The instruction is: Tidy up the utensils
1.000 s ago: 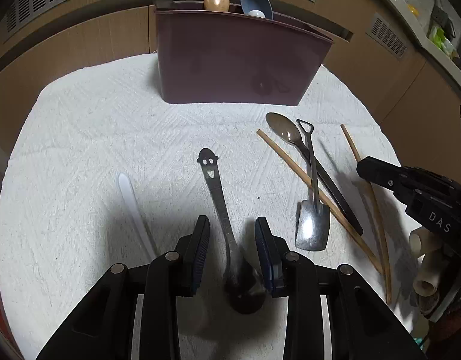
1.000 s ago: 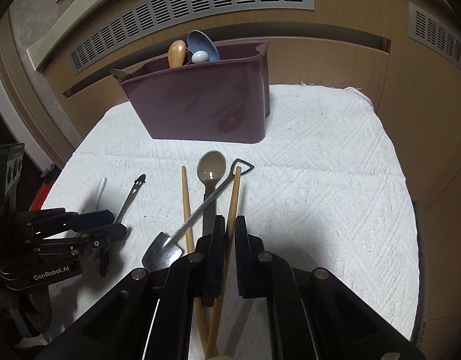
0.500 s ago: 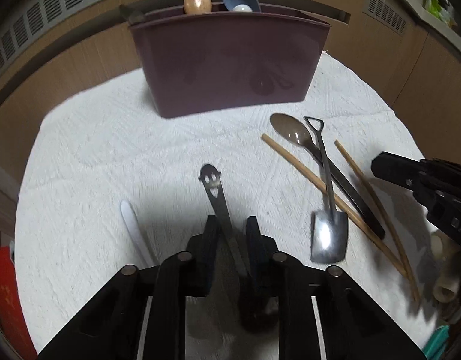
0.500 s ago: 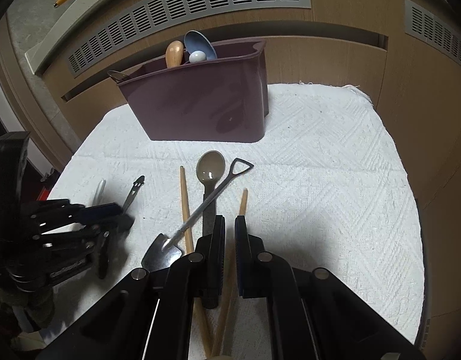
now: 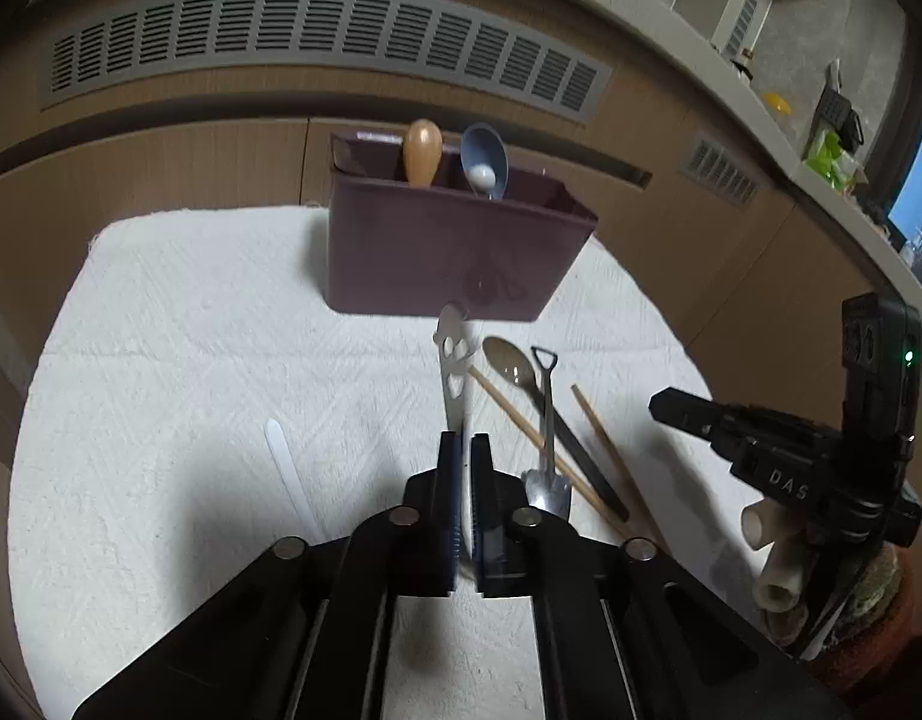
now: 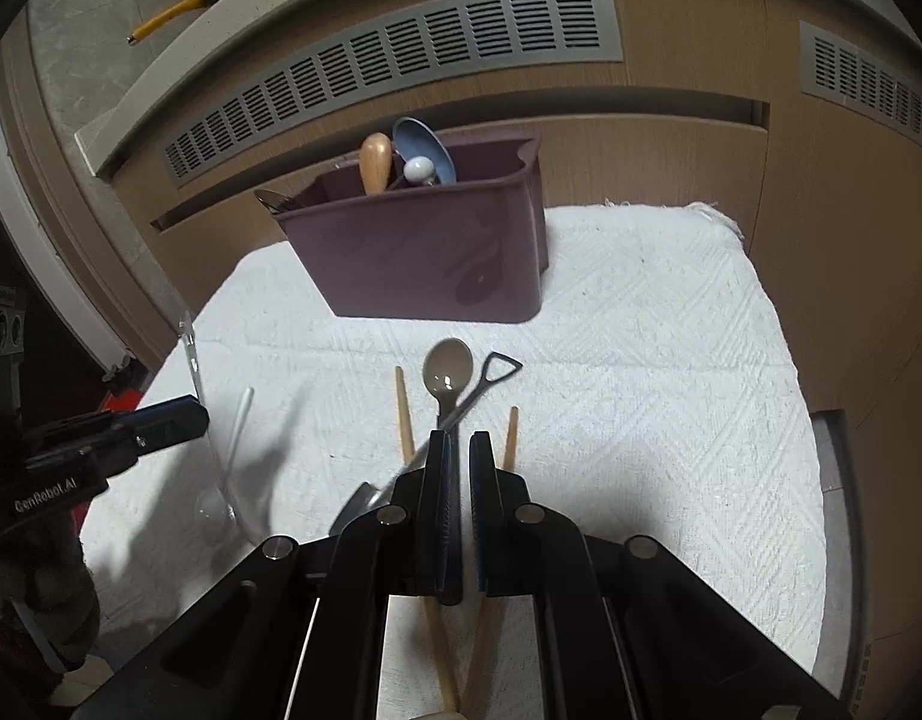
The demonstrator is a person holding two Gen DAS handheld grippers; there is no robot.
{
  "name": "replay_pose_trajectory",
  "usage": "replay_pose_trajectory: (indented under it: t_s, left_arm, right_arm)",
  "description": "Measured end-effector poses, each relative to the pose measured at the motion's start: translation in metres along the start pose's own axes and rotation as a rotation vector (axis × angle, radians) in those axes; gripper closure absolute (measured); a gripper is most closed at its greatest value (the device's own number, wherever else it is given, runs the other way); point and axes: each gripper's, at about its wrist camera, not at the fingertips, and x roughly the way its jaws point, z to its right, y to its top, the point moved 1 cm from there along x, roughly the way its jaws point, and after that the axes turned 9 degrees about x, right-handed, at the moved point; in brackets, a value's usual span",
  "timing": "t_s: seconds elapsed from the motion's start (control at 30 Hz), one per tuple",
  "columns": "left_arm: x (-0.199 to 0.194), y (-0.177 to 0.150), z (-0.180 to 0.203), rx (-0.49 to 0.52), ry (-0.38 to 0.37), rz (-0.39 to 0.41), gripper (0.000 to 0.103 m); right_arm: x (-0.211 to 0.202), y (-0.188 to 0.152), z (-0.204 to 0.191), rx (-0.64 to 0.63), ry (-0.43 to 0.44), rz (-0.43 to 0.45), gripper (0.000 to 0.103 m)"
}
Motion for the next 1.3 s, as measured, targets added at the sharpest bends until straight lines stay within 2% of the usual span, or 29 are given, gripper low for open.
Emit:
replay_pose_trajectory:
  t_s: [0.13,0.23,0.37,0.43,0.57,0.6,0.67,0.73,0.8,0.9,1.0,1.07,1.3]
  left_arm:
    - [-0.011,0.002,-0.003,0.007,0.001,0.022,0.101]
    - [-0.009,0.000,-0.009,-0.005,0.013,0.008,0.101]
    - [0.007,-0.013,-0.025,-0.079,0.038,-0.053,0.101]
    - [0.015,-0.020,-0.035,-0.130,0.021,-0.087,0.100]
    - [0.023,-0.029,-0.042,-0.169,-0.009,-0.116,0.099]
    - [0.023,-0.030,-0.043,-0.169,-0.009,-0.118,0.099]
    - [0.022,-0.031,-0.046,-0.164,0.009,-0.119,0.098]
    - [0.018,-0.034,-0.051,-0.169,0.044,-0.116,0.098]
    - [0.015,-0.038,-0.056,-0.179,0.067,-0.118,0.097]
    - [0.010,-0.048,-0.055,-0.170,0.113,-0.130,0.094]
    - [0.002,-0.064,-0.045,-0.157,0.119,-0.142,0.087]
    - [0.000,-0.075,-0.032,-0.135,0.145,-0.143,0.079]
    - [0.015,-0.083,-0.003,-0.107,0.183,-0.161,0.073]
  right_arm:
    - [-0.002,0.000,-0.005,-0.007,0.011,-0.001,0.097]
    - [-0.002,-0.001,-0.002,-0.015,-0.029,0.001,0.096]
    - [0.015,-0.009,0.008,-0.009,-0.050,-0.092,0.094]
    - [0.025,-0.015,0.012,-0.002,-0.064,-0.125,0.094]
    - [0.050,-0.022,0.017,0.017,-0.122,-0.177,0.094]
    - [0.050,-0.021,0.016,0.011,-0.122,-0.151,0.093]
    - [0.055,-0.018,0.012,0.001,-0.125,-0.147,0.088]
    - [0.057,-0.016,0.008,-0.004,-0.138,-0.138,0.087]
    - [0.059,-0.016,0.001,-0.037,-0.154,-0.139,0.094]
    - [0.055,-0.017,0.002,-0.015,-0.100,-0.141,0.097]
    - [0.045,-0.015,0.003,-0.004,-0.088,-0.111,0.097]
    - [0.037,-0.015,0.003,-0.001,-0.073,-0.095,0.097]
    - [0.027,-0.018,-0.004,-0.025,-0.040,-0.072,0.097]
